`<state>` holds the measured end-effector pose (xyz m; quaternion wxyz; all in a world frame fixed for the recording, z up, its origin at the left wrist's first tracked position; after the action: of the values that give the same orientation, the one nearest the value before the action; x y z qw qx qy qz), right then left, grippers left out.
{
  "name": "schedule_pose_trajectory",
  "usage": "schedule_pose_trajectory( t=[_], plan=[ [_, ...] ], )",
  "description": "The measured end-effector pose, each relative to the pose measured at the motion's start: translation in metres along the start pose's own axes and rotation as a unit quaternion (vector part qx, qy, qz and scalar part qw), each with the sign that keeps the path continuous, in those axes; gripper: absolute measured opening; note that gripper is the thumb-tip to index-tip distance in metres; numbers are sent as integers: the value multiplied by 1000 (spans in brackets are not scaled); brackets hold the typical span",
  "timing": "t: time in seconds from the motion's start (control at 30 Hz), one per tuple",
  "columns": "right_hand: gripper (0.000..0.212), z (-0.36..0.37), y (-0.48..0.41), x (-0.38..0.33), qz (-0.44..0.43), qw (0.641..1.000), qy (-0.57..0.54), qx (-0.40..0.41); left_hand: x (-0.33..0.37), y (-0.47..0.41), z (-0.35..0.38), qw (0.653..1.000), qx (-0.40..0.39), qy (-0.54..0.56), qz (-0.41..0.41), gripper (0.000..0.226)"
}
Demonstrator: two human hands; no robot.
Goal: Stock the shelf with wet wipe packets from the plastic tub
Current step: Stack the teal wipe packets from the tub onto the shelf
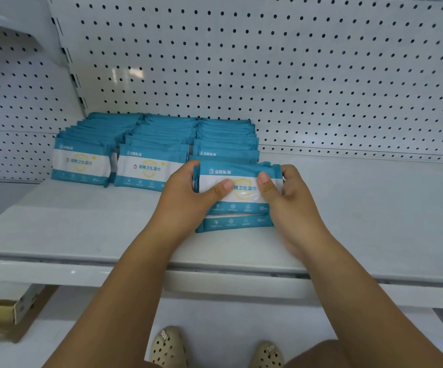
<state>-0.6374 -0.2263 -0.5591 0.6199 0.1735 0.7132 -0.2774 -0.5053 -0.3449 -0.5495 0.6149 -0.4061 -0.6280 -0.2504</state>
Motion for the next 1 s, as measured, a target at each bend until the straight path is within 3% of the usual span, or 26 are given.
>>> schedule_pose_trajectory(
  t=[0.23, 0.5, 0.73, 0.87, 1.0],
  plan=[
    [18, 14, -6, -1, 5, 988, -140, 71, 7, 10, -8, 998, -35, -54, 11, 71],
    [14, 36, -17, -7, -28, 975, -192, 112, 6, 25, -46, 996, 85, -17, 3, 62],
    [13, 35, -25, -1, -46, 979, -129, 151, -3, 32, -82, 929, 351, 107, 51, 47],
    [21, 36, -25, 7, -72, 990, 37, 117, -4, 28, -82, 912, 385, 120, 72, 45],
    [20, 37, -26, 7, -86, 975, 189, 82, -8, 25, -82, 915, 377, 128, 65, 48]
  ],
)
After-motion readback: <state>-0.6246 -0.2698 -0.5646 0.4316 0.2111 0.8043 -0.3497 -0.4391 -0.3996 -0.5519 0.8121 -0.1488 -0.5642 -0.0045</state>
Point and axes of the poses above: each hand's wrist, its own y-axis away from the middle knuckle, its own z-axis out of the palm, x = y × z, the point moved 1 cm from there along -y, towards the middle knuckle, and after that the axes turned 12 degrees about -x, right-handed, at the moved point
